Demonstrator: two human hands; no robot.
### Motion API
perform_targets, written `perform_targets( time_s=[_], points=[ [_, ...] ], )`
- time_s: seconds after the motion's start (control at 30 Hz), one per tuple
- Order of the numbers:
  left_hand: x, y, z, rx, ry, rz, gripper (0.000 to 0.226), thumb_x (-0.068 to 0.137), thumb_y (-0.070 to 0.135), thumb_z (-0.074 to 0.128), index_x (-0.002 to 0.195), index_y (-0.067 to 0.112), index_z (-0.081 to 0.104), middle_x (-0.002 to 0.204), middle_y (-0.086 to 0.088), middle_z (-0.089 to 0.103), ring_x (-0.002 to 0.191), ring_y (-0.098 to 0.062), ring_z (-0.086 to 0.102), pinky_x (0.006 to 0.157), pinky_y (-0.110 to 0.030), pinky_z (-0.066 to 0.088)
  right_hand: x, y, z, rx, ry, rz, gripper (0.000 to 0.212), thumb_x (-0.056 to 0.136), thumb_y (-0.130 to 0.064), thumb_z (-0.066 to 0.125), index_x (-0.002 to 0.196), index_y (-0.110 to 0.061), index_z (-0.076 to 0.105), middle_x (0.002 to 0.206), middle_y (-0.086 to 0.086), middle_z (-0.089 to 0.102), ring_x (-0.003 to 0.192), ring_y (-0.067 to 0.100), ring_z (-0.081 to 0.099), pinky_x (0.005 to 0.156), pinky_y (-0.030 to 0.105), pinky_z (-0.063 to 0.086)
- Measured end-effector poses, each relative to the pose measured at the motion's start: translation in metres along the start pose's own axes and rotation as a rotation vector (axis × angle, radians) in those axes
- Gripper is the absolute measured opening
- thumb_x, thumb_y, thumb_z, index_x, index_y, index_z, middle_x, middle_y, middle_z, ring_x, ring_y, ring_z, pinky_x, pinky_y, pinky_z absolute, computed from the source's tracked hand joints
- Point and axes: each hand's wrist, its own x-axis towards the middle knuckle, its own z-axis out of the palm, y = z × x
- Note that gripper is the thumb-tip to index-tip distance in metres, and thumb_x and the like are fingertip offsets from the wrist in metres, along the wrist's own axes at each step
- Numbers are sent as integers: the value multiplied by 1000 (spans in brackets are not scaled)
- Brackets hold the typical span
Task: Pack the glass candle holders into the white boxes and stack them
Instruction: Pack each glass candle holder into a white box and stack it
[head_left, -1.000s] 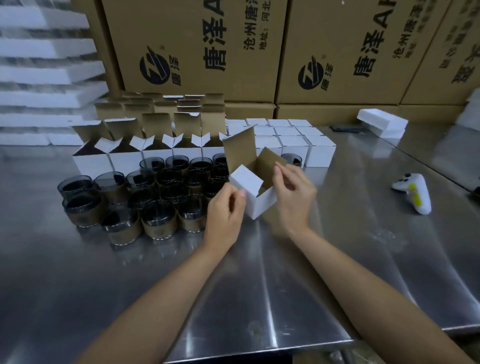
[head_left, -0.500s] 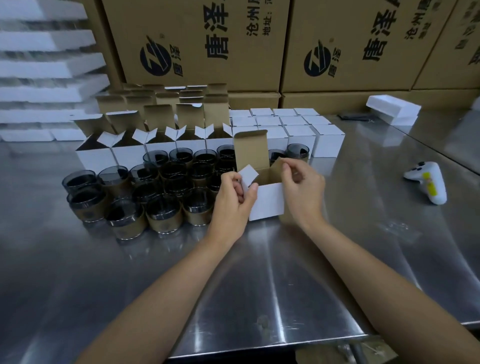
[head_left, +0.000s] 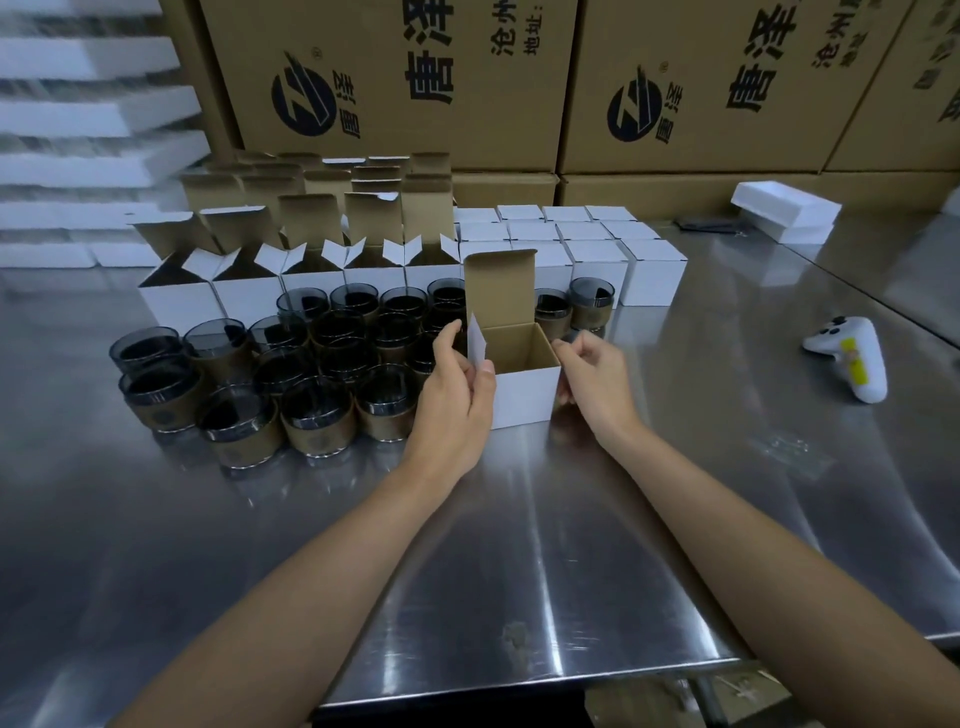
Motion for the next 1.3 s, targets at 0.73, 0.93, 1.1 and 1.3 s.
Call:
perform_targets(
  time_s=[0.73,0.93,1.1,1.3],
  points=[
    [-1,22,-10,250,-190,-247,63,93,60,37,136,16,25,95,-15,67,79,-41,65,74,-47,56,42,8,-24,-466,227,-305,25,98,-26,53,76,-14,52,77,3,58,75,26,57,68,38,43],
    [0,21,-12,312,-203,-220,64,94,58,33,139,14,24,98,-17,66,92,-38,63,80,-48,53,82,29,-33,-652,-29,-304,37,102,-5,37,137,-2,50,151,14,37,142,28,27,115,31,20],
    [0,19,-10,334,-195,-203,64,94,59,32,140,14,24,101,-18,66,97,-40,62,82,-49,51,80,30,-34,-721,15,-401,34,97,-1,45,127,-6,61,122,13,59,125,37,40,117,42,16],
    [-1,19,-11,321,-200,-203,61,96,57,34,139,16,23,110,-18,64,100,-39,61,83,-48,52,63,17,-46,-640,124,-398,20,92,-16,63,107,-23,73,89,-13,62,110,16,45,104,37,14]
  ],
)
